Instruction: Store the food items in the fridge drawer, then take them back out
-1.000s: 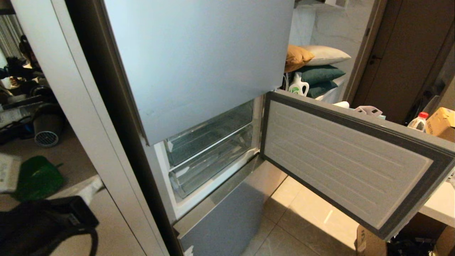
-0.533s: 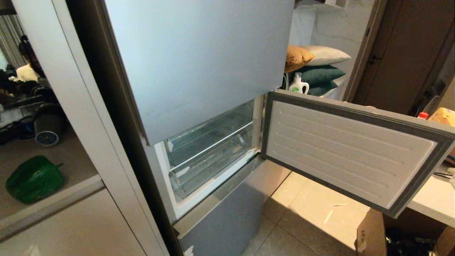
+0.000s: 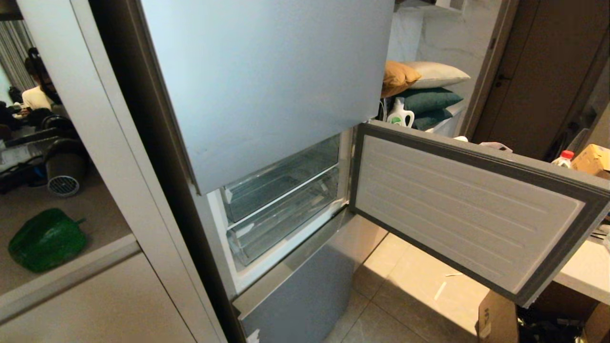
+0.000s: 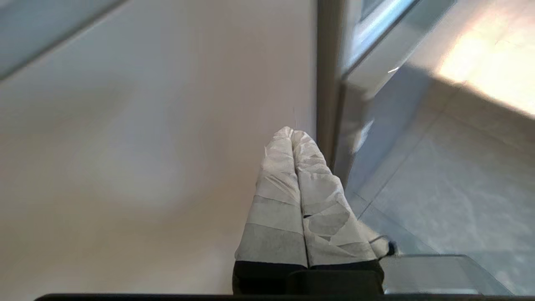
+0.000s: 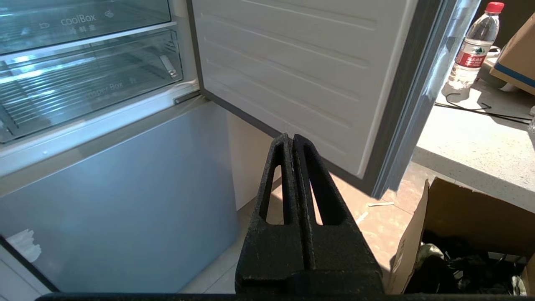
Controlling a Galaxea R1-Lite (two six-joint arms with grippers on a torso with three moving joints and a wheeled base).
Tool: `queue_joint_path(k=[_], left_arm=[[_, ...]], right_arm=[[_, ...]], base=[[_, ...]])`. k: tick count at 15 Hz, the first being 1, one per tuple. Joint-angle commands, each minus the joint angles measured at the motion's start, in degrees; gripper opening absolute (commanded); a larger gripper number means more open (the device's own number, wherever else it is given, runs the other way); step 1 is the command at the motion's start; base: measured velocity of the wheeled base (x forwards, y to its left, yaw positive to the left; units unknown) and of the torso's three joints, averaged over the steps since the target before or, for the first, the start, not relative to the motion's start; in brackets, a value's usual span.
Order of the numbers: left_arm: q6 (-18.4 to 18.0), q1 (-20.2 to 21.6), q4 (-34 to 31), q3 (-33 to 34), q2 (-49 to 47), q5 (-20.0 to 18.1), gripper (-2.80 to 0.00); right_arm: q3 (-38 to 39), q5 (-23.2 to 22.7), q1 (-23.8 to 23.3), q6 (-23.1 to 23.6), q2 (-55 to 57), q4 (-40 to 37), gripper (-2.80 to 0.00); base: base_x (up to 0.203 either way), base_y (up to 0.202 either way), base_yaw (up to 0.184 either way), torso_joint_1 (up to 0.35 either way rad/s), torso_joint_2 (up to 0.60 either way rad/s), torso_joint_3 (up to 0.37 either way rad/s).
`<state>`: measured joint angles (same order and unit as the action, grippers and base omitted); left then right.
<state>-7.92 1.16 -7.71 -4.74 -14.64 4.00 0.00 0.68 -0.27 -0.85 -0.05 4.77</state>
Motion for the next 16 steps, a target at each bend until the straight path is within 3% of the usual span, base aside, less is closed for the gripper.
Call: queue_joint_path(k=[1,4,9,16], left_arm=[[-0.3,-0.6,-0.7,0.8,7.2,-6.0,-2.8],[0.6,-1.3,-1.0,1.3,14.5,-6.5,-2.8],[8.4,-1.4,-0.7,1.4,14.6,-3.4,-2.8],[7.7,-1.4,-0.1,1.6,14.6,-3.5,-2.8]], right_arm=[[1.8,0.0,-0.1,0.0,0.0,0.1,-2.8],[1.8,0.0,0.0,0.0,0.0,0.1,-2.8],[1.8,0.0,0.0,-0.1,0.0,0.1,-2.8],[1.8,0.0,-0.1,0.0,0.0,0.1,-2.8]], base=[[0.0,0.0,0.0,0.0,0.0,0.0],[0.0,0.0,0.0,0.0,0.0,0.0],[0.0,0.0,0.0,-0.123,0.27,0.145],[0.0,0.0,0.0,-0.14,0.31,0.169]])
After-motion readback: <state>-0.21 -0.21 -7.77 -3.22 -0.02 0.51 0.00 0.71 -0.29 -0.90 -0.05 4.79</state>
